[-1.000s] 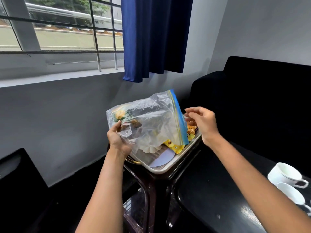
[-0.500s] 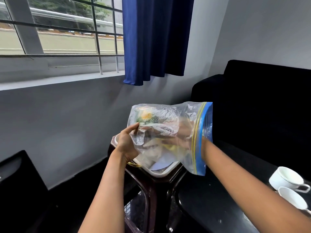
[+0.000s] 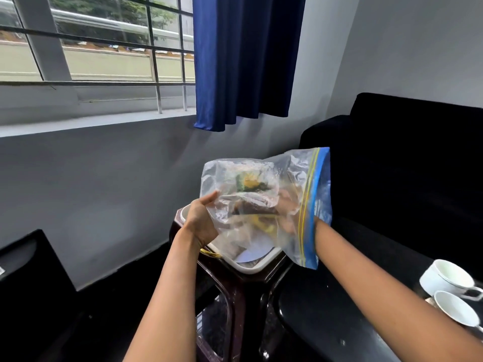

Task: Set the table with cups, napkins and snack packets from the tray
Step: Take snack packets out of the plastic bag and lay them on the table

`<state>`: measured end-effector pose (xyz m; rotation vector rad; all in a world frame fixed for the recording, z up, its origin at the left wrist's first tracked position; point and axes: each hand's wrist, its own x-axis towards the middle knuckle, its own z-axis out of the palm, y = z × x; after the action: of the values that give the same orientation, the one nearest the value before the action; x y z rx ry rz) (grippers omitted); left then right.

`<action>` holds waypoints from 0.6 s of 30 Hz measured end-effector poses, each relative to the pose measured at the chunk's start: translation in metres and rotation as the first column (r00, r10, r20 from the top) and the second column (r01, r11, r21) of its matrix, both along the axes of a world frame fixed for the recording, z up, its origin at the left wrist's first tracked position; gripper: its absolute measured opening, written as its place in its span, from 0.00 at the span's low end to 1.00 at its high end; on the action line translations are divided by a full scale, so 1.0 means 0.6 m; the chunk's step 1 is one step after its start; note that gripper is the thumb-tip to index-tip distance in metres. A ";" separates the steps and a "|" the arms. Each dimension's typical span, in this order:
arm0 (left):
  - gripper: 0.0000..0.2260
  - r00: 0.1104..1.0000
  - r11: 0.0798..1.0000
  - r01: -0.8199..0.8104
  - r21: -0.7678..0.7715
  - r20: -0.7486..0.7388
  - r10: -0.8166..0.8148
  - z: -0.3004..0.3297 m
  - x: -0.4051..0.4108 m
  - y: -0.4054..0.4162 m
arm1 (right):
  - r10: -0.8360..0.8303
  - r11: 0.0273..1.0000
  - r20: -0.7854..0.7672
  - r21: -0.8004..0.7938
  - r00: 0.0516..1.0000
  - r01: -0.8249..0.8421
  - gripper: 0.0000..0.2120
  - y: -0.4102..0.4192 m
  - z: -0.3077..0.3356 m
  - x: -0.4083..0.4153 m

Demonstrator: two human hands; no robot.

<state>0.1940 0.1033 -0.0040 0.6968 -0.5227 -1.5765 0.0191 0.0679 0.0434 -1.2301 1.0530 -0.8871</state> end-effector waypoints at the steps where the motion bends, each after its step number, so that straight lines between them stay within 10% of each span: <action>1: 0.11 0.998 0.999 -0.041 0.012 -0.043 0.041 0.002 0.001 0.001 | -0.025 0.999 0.038 0.041 0.999 0.024 0.14 0.000 0.004 -0.005; 18: 0.25 0.814 0.892 -0.442 0.096 -0.375 0.443 0.021 0.028 0.006 | -0.366 0.927 0.373 0.070 0.853 0.367 0.06 0.012 -0.001 -0.105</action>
<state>0.2106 0.1067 0.0086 0.4456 -0.0470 -1.2234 -0.0441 0.0750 0.0428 -0.8176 0.9794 -1.3649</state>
